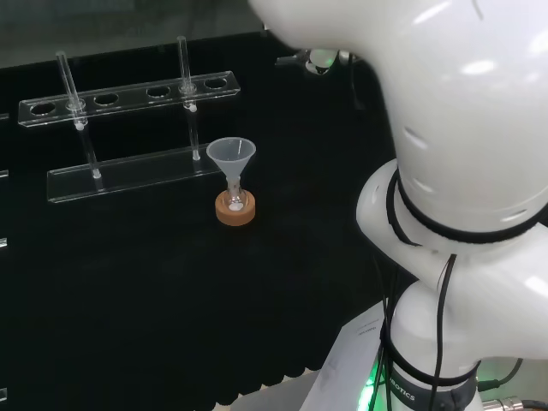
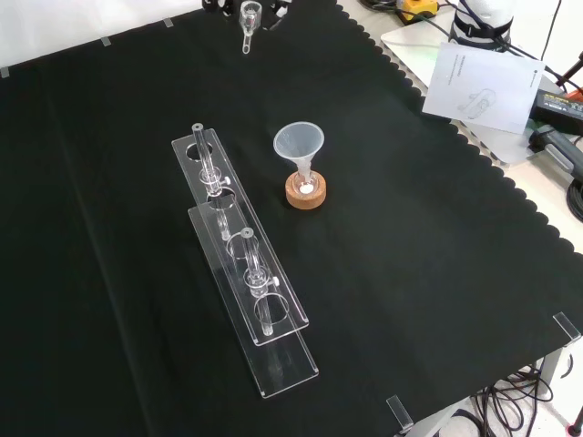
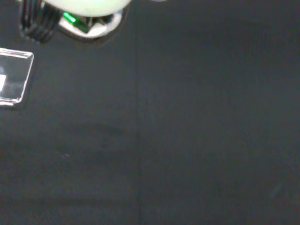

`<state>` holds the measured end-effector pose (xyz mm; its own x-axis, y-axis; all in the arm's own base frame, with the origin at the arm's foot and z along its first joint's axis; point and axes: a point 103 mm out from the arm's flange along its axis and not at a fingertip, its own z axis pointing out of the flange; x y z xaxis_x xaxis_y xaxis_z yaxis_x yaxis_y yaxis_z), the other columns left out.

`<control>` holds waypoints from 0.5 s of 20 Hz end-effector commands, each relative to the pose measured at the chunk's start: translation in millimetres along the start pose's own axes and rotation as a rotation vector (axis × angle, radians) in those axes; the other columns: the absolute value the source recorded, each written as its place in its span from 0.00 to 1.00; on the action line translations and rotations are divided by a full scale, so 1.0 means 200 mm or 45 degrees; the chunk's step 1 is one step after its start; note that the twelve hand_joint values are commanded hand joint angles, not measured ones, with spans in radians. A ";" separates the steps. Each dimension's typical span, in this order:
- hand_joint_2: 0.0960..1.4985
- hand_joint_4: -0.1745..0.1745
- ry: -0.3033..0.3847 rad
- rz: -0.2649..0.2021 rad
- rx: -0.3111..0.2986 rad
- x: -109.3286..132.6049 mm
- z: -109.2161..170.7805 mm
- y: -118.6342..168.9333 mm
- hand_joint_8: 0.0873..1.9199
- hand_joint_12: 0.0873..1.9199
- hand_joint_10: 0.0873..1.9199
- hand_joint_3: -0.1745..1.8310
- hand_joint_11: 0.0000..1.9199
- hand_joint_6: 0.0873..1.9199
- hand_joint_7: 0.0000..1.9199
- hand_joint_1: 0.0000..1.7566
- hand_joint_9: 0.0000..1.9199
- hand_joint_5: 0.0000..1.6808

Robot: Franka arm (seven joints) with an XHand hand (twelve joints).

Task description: Put the weighing funnel back on the table.

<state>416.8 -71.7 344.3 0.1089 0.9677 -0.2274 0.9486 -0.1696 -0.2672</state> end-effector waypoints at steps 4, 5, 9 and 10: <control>0.41 1.00 0.045 0.005 0.039 -0.15 0.17 0.12 0.31 0.57 0.19 0.43 0.34 0.41 0.26 0.63 0.40 0.71; 0.41 1.00 0.046 0.002 0.041 -0.15 0.19 0.14 0.31 0.57 0.19 0.43 0.34 0.41 0.26 0.63 0.40 0.71; 0.41 1.00 0.050 -0.014 0.057 -0.16 0.26 0.22 0.31 0.57 0.19 0.43 0.34 0.41 0.26 0.63 0.40 0.71; 0.41 1.00 0.050 -0.020 0.065 -0.16 0.27 0.24 0.31 0.57 0.19 0.43 0.34 0.41 0.26 0.63 0.40 0.71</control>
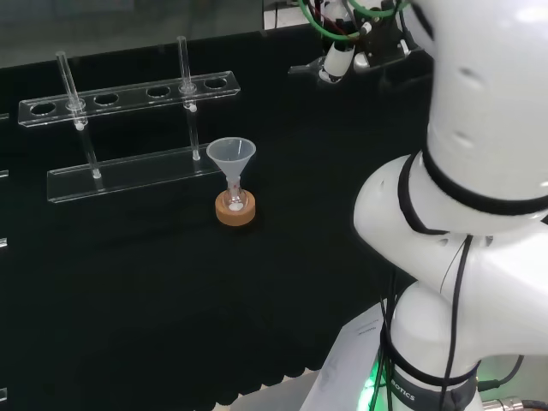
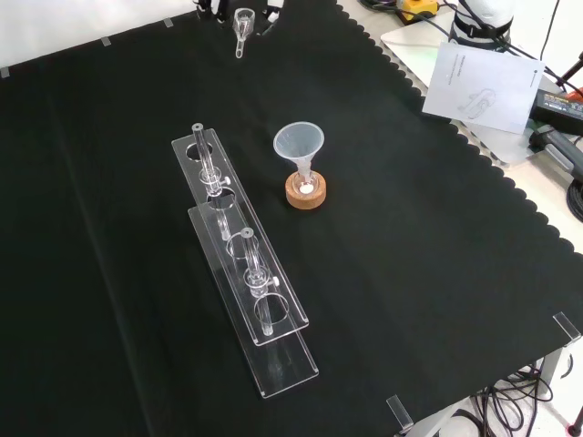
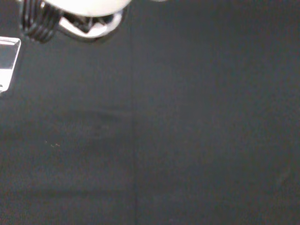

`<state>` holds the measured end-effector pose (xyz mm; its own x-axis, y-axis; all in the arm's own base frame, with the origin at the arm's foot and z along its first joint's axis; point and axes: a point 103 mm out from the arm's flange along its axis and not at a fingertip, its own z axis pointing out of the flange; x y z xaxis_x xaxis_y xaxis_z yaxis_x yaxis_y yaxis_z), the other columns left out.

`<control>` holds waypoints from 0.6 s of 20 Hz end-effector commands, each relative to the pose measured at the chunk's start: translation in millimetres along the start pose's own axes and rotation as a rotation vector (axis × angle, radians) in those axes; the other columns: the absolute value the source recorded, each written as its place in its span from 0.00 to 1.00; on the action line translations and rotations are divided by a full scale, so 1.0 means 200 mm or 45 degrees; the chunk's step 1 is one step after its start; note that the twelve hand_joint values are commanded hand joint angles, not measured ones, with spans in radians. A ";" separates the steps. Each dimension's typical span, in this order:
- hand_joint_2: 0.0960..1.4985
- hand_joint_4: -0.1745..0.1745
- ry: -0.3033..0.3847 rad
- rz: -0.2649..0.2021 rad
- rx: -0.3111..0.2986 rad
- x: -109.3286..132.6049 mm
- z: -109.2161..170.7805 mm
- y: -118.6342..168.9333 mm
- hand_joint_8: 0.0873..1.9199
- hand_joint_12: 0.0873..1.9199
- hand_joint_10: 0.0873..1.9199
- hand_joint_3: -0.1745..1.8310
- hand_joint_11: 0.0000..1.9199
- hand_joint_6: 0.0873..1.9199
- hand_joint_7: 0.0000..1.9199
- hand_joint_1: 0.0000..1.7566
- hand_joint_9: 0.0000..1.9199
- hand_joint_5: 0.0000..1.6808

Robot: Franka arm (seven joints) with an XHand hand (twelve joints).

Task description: Put the weighing funnel back on the table.

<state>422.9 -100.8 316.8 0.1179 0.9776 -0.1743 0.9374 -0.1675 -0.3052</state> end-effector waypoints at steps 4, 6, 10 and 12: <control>0.41 1.00 -0.008 -0.039 0.031 -0.05 0.16 0.26 0.31 0.57 0.19 0.43 0.34 0.41 0.26 0.63 0.40 0.71; 0.41 1.00 -0.004 -0.054 0.040 -0.05 0.19 0.31 0.31 0.57 0.19 0.43 0.33 0.41 0.26 0.63 0.40 0.71; 0.41 1.00 -0.003 -0.074 0.066 -0.03 0.25 0.43 0.31 0.57 0.19 0.43 0.33 0.41 0.26 0.63 0.40 0.71; 0.41 1.00 -0.007 -0.082 0.083 -0.02 0.29 0.49 0.31 0.57 0.19 0.43 0.33 0.41 0.26 0.63 0.40 0.71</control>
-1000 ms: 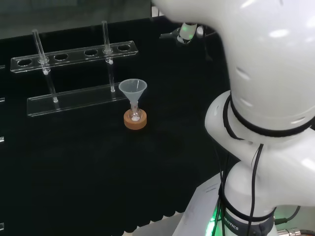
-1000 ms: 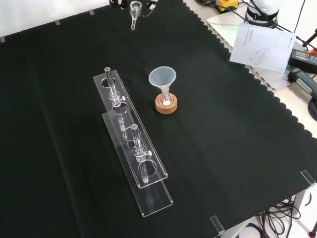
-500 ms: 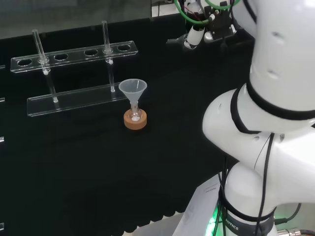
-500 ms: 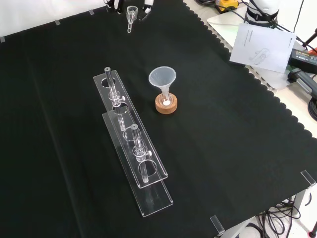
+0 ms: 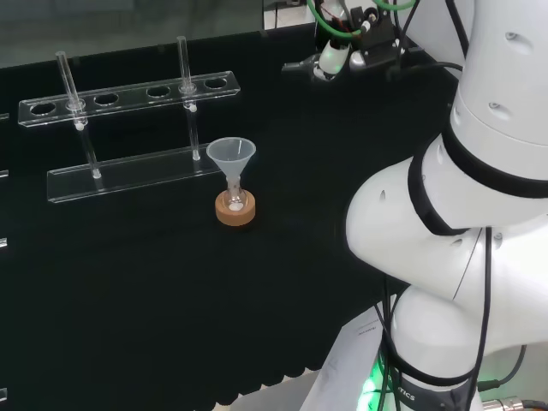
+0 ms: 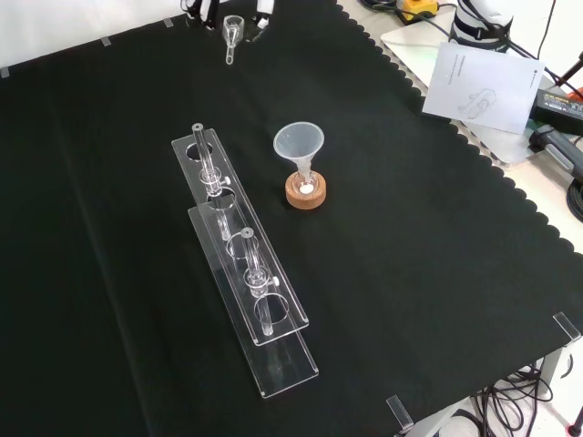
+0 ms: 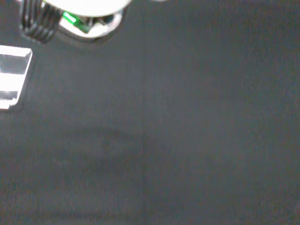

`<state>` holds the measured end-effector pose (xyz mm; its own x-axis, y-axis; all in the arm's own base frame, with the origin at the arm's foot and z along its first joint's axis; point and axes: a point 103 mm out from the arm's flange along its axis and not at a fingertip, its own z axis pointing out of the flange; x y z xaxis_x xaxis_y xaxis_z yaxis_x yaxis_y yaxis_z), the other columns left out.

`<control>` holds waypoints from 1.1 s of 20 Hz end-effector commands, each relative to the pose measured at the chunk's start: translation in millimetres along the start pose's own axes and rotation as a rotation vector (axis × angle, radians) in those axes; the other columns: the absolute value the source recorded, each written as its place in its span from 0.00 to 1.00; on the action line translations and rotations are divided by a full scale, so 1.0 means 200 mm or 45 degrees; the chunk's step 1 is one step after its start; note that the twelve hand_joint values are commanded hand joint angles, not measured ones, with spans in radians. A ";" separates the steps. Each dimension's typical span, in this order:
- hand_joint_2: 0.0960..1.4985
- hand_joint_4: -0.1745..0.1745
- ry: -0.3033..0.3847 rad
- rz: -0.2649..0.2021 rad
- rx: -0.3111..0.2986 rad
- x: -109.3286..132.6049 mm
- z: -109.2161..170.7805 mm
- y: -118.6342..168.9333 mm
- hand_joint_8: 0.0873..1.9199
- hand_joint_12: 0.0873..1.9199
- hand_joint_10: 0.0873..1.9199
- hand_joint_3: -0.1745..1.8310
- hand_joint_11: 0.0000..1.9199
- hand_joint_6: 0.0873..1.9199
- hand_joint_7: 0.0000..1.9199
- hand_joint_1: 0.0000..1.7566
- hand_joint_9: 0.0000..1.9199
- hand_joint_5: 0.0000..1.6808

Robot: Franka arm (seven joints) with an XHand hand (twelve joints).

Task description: Put the weighing funnel back on the table.

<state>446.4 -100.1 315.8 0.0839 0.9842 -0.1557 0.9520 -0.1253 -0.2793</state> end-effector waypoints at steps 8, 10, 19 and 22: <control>0.41 1.00 -0.017 -0.055 0.175 -0.03 0.45 0.50 0.31 0.57 0.19 0.43 0.33 0.41 0.26 0.63 0.40 0.71; 0.41 1.00 -0.021 -0.059 0.184 -0.02 0.47 0.52 0.31 0.57 0.19 0.43 0.33 0.41 0.26 0.63 0.40 0.71; 0.41 1.00 -0.007 -0.067 0.229 -0.01 0.58 0.60 0.31 0.57 0.19 0.43 0.33 0.41 0.26 0.63 0.40 0.71; 0.41 1.00 -0.002 -0.070 0.250 -0.01 0.64 0.63 0.31 0.57 0.19 0.43 0.33 0.41 0.26 0.63 0.40 0.71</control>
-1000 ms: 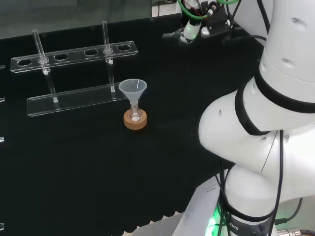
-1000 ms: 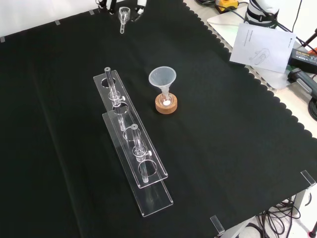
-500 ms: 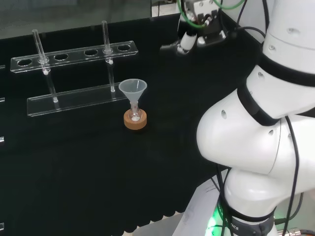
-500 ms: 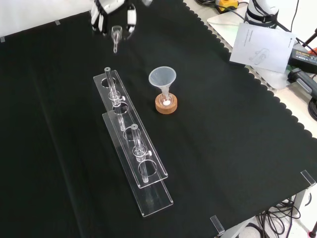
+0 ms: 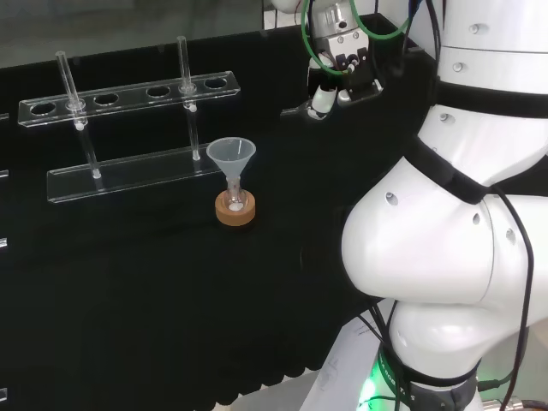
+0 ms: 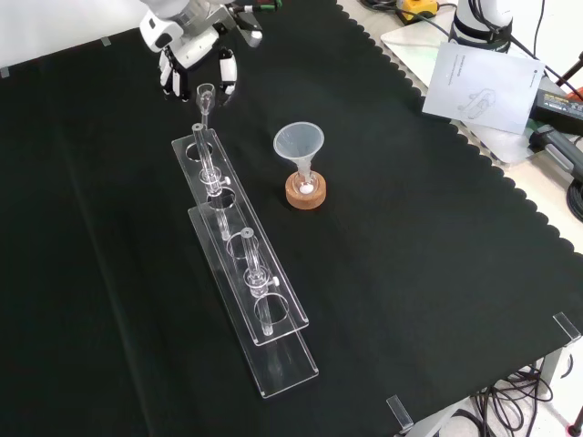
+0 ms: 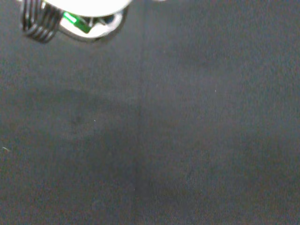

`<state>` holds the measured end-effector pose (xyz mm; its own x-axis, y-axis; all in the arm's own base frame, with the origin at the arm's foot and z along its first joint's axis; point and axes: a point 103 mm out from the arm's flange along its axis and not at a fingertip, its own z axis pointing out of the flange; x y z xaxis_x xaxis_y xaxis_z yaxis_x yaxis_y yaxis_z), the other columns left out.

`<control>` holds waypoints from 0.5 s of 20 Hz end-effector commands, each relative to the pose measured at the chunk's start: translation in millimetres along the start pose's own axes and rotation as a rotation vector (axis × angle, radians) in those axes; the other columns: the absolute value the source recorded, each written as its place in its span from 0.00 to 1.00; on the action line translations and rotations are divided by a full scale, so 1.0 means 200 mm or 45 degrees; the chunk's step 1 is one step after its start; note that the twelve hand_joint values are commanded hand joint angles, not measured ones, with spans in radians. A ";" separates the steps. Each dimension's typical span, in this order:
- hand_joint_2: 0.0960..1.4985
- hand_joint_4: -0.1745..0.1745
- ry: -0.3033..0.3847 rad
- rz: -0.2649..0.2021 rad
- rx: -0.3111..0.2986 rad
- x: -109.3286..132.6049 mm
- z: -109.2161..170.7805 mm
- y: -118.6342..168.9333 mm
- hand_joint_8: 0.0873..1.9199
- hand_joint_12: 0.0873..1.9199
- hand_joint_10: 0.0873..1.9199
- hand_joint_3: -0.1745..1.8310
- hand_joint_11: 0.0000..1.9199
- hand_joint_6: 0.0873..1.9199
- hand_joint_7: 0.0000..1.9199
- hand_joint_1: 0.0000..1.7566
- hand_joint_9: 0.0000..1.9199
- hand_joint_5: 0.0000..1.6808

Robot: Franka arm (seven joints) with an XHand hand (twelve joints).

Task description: Put the weighing funnel back on the table.

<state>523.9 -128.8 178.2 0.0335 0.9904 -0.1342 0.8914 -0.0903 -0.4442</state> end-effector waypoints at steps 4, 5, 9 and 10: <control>0.41 1.00 -0.003 -0.009 0.040 0.00 0.11 0.09 0.31 0.57 0.19 0.43 0.33 0.41 0.26 0.63 0.40 0.71; 0.41 1.00 -0.003 -0.011 0.041 0.01 0.11 0.10 0.31 0.57 0.19 0.43 0.33 0.41 0.26 0.63 0.40 0.71; 0.41 1.00 0.002 -0.021 0.041 0.03 0.14 0.13 0.31 0.57 0.19 0.43 0.33 0.41 0.26 0.63 0.40 0.71; 0.41 1.00 0.001 -0.023 0.043 0.03 0.15 0.14 0.31 0.57 0.19 0.43 0.33 0.41 0.26 0.63 0.40 0.71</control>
<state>533.0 -130.0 145.3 0.0228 0.9914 -0.1287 0.8758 -0.0819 -0.4756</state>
